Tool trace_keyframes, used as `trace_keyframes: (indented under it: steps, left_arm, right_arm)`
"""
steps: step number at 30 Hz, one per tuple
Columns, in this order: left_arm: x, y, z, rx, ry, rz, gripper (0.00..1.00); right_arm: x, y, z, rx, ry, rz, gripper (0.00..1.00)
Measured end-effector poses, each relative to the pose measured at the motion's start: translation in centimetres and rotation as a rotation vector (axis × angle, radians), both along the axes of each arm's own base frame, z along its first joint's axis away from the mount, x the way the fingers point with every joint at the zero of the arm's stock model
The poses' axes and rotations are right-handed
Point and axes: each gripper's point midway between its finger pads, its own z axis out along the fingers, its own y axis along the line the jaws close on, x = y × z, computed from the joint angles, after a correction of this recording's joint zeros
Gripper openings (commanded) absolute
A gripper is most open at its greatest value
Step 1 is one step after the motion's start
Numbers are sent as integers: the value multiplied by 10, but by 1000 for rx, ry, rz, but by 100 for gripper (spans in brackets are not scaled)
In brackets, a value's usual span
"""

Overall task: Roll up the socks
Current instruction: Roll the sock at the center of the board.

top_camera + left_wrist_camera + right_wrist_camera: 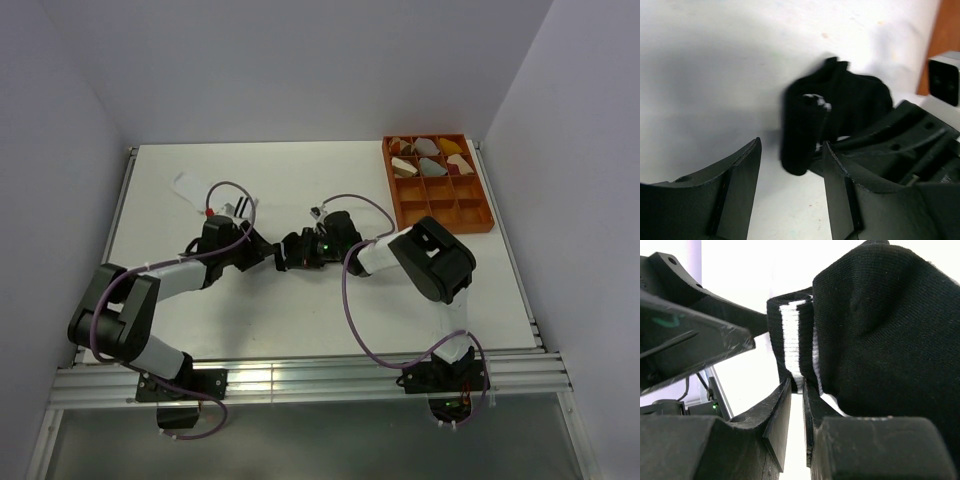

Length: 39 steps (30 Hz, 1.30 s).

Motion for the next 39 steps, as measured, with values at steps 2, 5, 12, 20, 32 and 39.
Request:
trace_keyframes:
  steps: [2,5,12,20,32,39]
  left_arm:
    - [1,-7,3,-34,-30,-25,56]
    - [4,-15,4,-74,-63,-57,56]
    - [5,-20,-9,-94,-61,-78,54]
    - [7,-23,-15,-110,-78,-88,48]
    - [12,-27,-17,-120,-65,-91,0]
    - [31,-12,-13,60,24,-34,0]
  right_arm:
    - [0,0,0,-2,3,2,22]
    - [0,0,0,-7,9,6,22]
    - [0,0,0,-11,14,13,22]
    - [0,1,1,-13,19,19,23]
    - [1,1,1,-23,17,28,24]
    - [7,-13,1,-117,-28,-1,27]
